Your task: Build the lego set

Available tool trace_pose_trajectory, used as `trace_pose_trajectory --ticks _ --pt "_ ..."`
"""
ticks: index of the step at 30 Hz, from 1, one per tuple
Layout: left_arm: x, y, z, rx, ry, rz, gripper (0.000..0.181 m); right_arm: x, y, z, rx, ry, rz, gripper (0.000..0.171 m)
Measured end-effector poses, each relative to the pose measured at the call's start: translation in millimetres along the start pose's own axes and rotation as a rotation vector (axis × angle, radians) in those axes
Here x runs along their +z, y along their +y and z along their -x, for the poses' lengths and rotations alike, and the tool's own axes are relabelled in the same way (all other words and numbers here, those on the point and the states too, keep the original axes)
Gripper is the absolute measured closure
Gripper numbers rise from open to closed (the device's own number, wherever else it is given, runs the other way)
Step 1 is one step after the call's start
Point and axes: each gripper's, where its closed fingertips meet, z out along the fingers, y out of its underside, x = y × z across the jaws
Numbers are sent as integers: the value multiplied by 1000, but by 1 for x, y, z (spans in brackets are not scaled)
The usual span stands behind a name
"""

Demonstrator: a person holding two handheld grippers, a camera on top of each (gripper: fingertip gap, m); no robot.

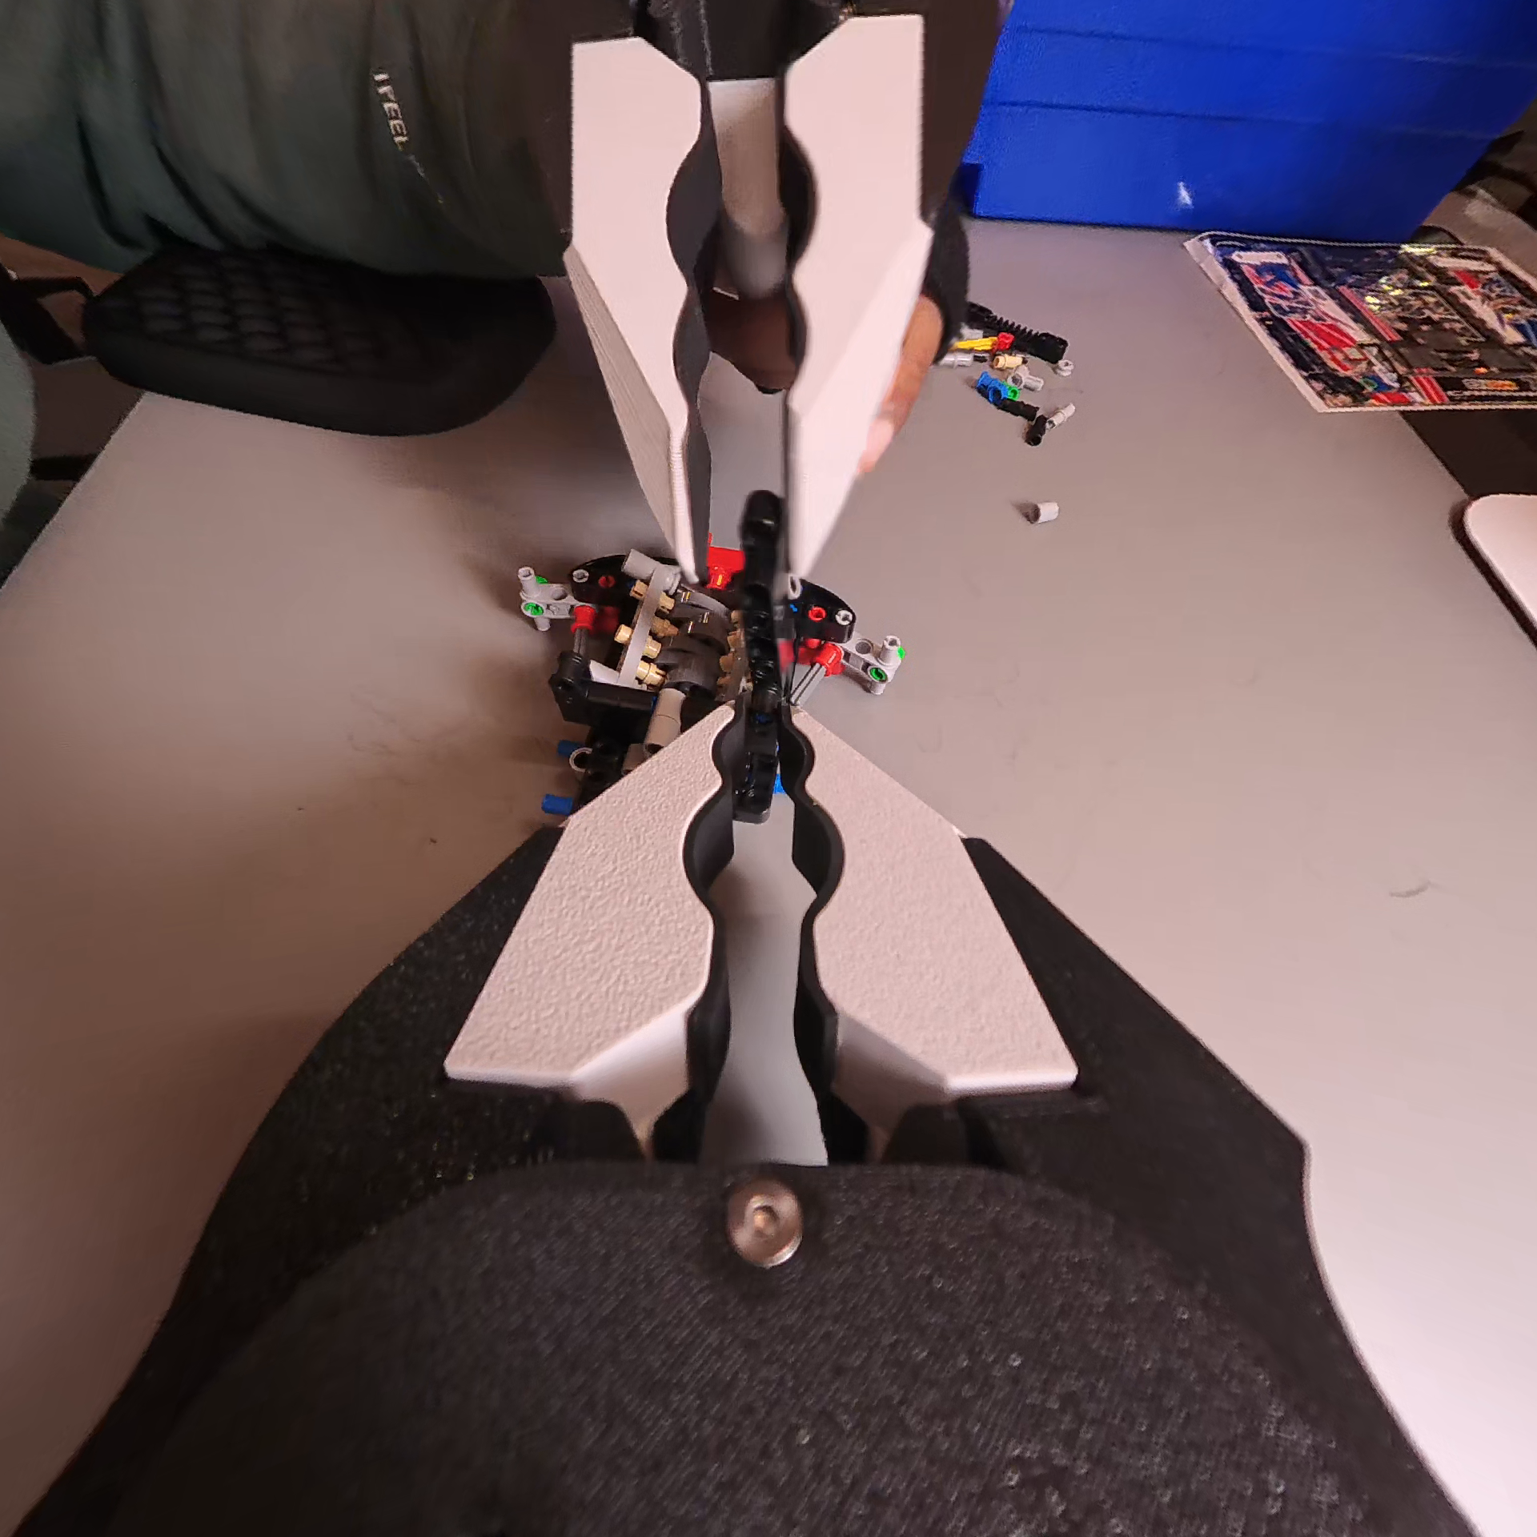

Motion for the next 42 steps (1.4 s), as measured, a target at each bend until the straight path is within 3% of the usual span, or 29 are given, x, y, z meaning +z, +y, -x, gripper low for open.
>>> trace_pose_trajectory --ticks 13,29,32,38,42 --pt "1 20 -36 139 28 94 165 0 0 -1 29 -5 -19 166" --pt "2 27 -40 178 18 112 167 1 0 -2 46 -7 -32 165" --pt "-2 25 -32 132 -8 86 154 1 0 -2 44 -7 -33 165" --pt "-9 44 -9 -106 -8 102 107 1 0 -2 11 -28 -30 165" --pt "-6 60 -14 -206 58 161 100 0 1 -12 13 21 -4 162"
